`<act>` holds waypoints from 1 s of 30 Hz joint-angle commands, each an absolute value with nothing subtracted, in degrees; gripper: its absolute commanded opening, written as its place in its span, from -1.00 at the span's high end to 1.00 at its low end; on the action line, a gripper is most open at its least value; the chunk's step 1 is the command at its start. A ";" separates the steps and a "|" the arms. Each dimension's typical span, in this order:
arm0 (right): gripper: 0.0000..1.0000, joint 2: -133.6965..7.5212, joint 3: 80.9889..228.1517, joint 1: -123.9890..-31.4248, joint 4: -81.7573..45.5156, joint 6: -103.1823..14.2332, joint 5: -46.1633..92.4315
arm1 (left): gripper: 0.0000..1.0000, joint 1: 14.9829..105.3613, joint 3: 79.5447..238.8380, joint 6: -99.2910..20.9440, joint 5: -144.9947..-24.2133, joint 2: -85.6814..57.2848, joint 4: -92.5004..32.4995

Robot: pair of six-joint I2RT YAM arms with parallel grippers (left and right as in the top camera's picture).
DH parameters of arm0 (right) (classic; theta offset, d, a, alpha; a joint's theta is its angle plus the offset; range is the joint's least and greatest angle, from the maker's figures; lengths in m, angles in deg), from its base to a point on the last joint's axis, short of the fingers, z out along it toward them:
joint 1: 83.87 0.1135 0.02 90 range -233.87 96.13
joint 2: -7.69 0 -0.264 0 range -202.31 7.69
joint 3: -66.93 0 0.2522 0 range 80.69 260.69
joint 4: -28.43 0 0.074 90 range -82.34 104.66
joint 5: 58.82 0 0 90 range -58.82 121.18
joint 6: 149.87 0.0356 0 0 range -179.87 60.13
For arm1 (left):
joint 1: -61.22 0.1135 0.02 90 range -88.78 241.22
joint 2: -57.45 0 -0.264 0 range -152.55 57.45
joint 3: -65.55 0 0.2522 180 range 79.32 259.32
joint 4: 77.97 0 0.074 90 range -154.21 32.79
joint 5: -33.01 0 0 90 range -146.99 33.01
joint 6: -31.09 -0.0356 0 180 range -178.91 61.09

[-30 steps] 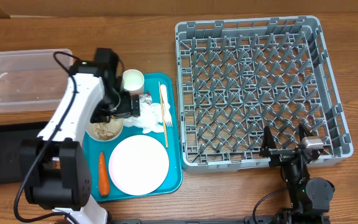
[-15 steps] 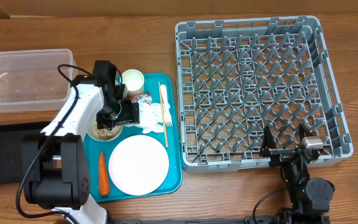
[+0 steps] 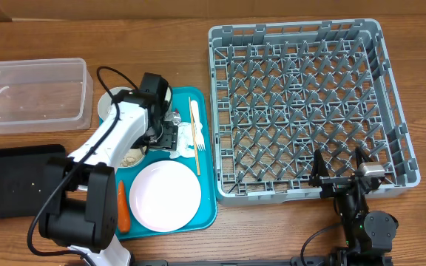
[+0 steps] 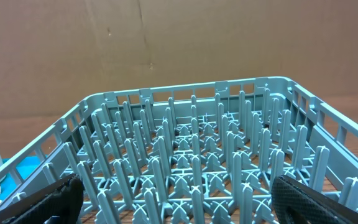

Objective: Sort waste into correct bins and load items into the dishwasher rack
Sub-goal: 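Lower the left gripper and pinch the rim of the white bowl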

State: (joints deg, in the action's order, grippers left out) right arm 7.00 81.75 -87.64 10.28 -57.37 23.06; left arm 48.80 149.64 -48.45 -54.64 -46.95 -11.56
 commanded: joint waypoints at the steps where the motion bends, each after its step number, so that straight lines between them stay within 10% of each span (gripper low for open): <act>1: -1.00 7.52 81.16 -88.08 10.50 -57.79 23.58 | -0.52 49.69 149.09 -47.05 -51.45 -47.56 -11.61; 30: -1.00 7.52 81.16 -88.08 10.50 -57.79 23.58 | 0.10 52.18 148.79 -47.29 -52.10 -47.56 -10.12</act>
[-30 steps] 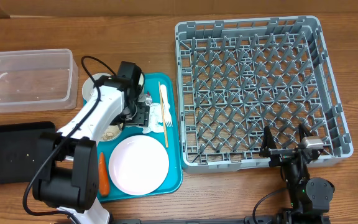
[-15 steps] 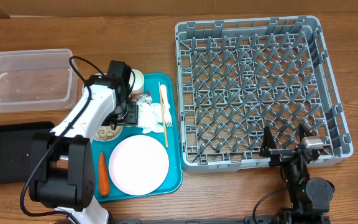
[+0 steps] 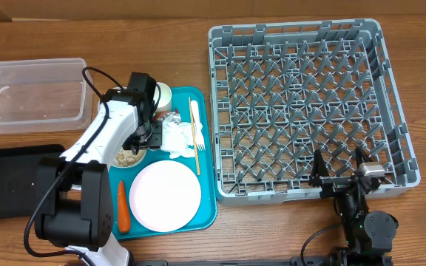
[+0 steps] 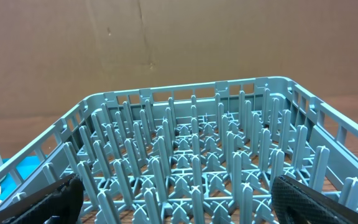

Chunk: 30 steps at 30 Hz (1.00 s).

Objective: Sort waste into correct bins and load items into the dishwasher rack
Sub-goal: 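Lower the left gripper and pinch the rim of the white bowl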

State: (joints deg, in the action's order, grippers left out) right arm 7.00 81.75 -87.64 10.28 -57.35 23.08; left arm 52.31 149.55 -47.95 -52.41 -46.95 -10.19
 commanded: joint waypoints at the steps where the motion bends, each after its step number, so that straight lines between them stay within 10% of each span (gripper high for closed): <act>1: -1.00 7.52 81.16 -88.08 10.50 -57.79 23.58 | 0.10 52.16 148.79 -47.29 -52.10 -47.56 -10.06; 30: -1.00 7.52 81.16 -88.08 10.50 -57.79 23.58 | 0.25 50.04 148.77 -44.23 -47.38 -47.56 -8.74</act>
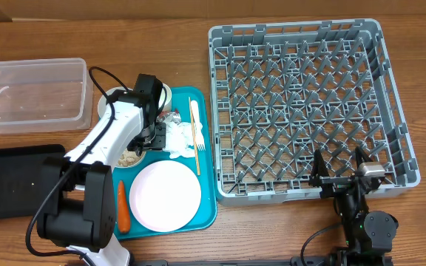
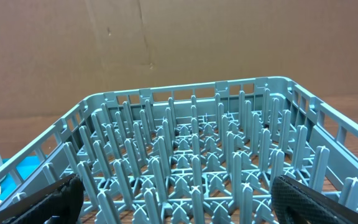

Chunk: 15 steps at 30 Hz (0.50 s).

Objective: Sort waste into correct bins and load items into the dishwasher rack
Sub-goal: 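Lower the left gripper and pinch the rim of the white bowl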

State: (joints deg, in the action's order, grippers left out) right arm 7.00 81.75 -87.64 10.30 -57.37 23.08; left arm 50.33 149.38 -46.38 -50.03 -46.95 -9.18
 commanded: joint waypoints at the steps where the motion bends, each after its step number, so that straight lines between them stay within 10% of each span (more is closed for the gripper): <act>1: -1.00 7.52 81.16 -88.08 10.50 -57.79 23.58 | 0.25 50.04 148.77 -44.26 -47.32 -47.56 -8.61; 15: -0.99 7.52 81.16 -88.08 10.50 -57.79 23.58 | 0.34 49.93 148.77 -43.64 -47.03 -47.56 -8.81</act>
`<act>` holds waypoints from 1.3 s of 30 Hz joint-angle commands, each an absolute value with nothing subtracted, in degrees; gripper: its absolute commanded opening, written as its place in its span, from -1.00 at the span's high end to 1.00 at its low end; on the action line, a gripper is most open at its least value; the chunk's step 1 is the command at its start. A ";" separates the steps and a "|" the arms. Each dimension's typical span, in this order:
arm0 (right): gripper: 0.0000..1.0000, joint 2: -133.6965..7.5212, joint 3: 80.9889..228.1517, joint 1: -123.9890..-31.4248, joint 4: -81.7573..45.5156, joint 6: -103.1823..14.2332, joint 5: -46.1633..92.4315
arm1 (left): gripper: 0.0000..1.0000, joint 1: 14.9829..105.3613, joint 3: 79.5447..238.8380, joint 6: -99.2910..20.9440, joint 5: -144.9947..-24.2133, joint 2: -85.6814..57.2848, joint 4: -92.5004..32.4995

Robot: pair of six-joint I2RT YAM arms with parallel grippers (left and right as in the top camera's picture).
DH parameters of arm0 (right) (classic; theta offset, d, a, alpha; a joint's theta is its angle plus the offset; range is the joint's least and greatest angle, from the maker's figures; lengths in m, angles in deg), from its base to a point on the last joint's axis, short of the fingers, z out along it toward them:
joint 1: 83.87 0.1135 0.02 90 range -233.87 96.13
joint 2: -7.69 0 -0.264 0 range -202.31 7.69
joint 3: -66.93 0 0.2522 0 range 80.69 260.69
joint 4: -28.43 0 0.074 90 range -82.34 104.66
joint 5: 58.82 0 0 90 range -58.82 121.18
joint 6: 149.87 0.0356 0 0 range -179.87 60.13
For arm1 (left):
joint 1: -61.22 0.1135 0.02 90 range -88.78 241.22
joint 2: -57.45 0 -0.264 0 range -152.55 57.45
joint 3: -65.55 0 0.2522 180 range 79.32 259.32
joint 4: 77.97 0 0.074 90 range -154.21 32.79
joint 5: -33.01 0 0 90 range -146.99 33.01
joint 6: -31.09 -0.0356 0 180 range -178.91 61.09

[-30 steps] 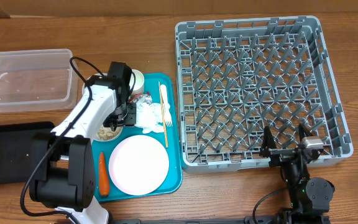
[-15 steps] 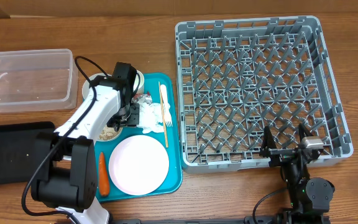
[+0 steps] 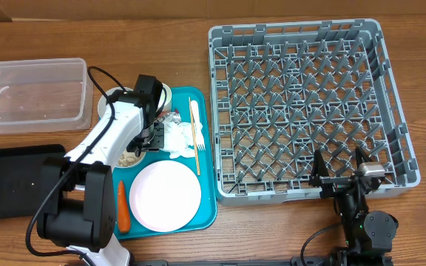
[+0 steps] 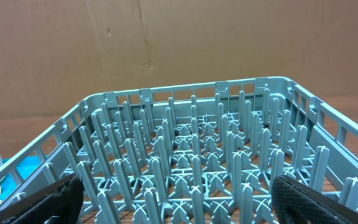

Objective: Sort waste into correct bins and load items into the dishwasher rack
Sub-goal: 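Lower the left gripper and pinch the rim of the white bowl, then lift the bowl with the left gripper and carry it over the black tray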

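A teal tray [image 3: 207, 193] holds a white plate [image 3: 165, 193], a carrot [image 3: 123, 205], crumpled white waste [image 3: 176, 137], a wooden fork [image 3: 195, 125], a paper cup [image 3: 166, 92] and a bowl with beige scraps [image 3: 129, 157], partly hidden under my left arm. My left gripper [image 3: 157, 135] is low at the left edge of the crumpled waste; its jaws are hidden from above. The grey dishwasher rack [image 3: 302, 103] [image 4: 191, 155] holds nothing. My right gripper [image 3: 339, 171] [image 4: 185, 205] rests open at the rack's near edge, fingers [image 4: 306, 198] wide apart.
A clear plastic bin [image 3: 32, 94] stands at the far left, with a black bin [image 3: 13, 181] in front of it. A cardboard wall [image 4: 179, 43] rises behind the rack. The left arm's cable loops over the bowl area.
My left gripper was first over the crumpled waste in the tray's middle. A second later it stood further left, by the bowl. Then it was back at the waste's left edge, where it remains. The right arm stayed open at the rack throughout.
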State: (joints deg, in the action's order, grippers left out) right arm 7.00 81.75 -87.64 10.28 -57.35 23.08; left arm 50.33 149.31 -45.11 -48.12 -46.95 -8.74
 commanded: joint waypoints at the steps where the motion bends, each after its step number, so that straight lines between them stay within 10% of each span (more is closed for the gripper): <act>1: -1.00 7.52 81.16 -88.08 10.50 -57.79 23.58 | 0.34 49.93 148.77 -43.62 -46.84 -47.56 -8.79; 25: -1.00 7.52 81.16 -88.08 10.50 -57.79 23.58 | 0.92 49.93 147.72 -43.45 -46.46 -47.54 -9.40; 39: -0.99 7.52 81.16 -88.08 10.50 -57.79 23.58 | 0.92 49.93 149.84 -41.94 -47.01 -47.43 -5.64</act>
State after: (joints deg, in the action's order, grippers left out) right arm 7.00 81.75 -87.64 10.33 -57.37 23.08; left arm 50.33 148.04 -43.18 -47.05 -46.95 -7.02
